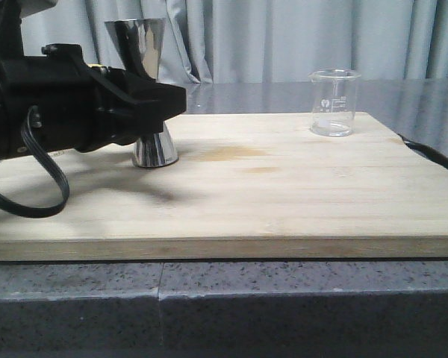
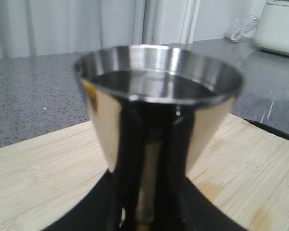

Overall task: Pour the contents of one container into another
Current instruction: 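Set the jigger upright on the board and open the left gripper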

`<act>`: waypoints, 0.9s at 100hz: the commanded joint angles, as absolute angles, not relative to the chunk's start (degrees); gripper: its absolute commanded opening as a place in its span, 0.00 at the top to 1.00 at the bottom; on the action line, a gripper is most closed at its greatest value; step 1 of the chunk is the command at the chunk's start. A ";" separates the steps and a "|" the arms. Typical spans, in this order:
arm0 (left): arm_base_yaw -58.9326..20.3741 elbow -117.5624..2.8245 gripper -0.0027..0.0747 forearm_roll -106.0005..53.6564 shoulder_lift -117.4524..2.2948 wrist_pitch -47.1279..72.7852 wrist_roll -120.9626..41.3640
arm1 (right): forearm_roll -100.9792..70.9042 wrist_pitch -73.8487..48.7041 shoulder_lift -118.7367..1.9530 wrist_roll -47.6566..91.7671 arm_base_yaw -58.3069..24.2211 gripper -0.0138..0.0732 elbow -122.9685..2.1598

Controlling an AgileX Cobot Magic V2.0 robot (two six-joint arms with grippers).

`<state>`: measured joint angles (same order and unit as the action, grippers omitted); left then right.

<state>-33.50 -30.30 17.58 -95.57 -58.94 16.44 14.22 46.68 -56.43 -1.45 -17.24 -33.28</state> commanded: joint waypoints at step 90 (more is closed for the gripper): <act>-33.42 -31.39 0.15 16.40 -93.75 -63.30 16.62 | 13.97 50.38 -55.41 -1.23 -16.92 0.21 -34.68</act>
<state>-33.50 -30.30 17.58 -95.61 -58.94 16.42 14.22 46.68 -56.43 -1.45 -17.24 -33.28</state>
